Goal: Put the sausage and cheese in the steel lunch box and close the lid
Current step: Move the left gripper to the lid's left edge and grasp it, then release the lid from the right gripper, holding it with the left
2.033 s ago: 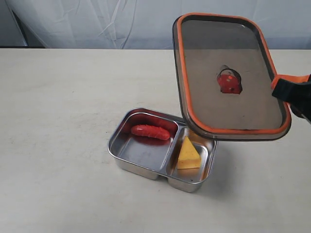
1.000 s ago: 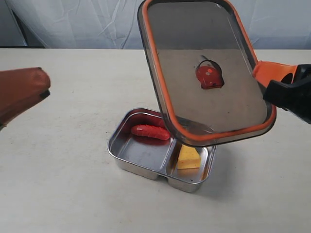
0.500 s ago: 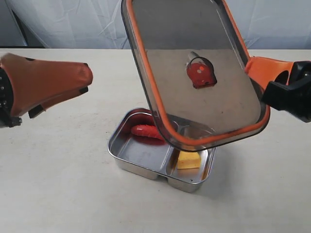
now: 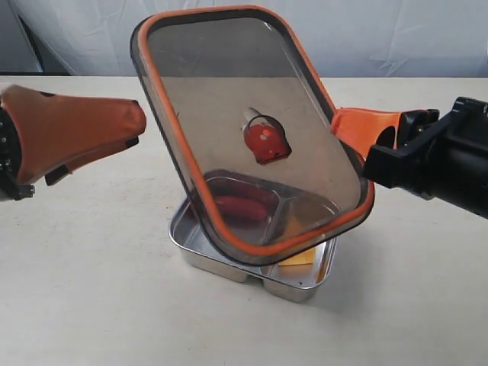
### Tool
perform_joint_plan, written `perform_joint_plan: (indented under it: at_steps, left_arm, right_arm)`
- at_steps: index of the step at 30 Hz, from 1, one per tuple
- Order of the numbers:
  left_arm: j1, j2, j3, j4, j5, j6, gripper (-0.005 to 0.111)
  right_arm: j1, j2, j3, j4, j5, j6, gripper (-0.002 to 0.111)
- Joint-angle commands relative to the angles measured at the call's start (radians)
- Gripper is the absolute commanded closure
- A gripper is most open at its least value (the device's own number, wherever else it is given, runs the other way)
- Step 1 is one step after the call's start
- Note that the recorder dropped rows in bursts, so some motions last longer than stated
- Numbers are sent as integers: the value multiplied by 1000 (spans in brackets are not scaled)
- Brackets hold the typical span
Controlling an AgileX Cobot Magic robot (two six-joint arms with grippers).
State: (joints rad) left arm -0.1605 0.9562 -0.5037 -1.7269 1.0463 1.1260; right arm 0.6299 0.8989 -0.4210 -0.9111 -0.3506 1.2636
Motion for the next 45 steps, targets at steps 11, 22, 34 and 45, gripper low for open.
perform_joint_plan:
  at_steps: [11,22,34,45]
  left_arm:
    - [0,2,-46,-18,-18,-1,50]
    - [0,46,-77,-18,-53,-17,50]
    - [-2,68,-77,-18,-64,-26,91]
    - [-2,68,-77,-18,-53,-24,106]
  right_arm:
    - [0,4,1,-14,-45,3,108]
    - [0,4,1,-72,-107,41,108]
    - [0,4,1,-183,-166,124,108]
    - [0,4,1,-186,-156,128,108]
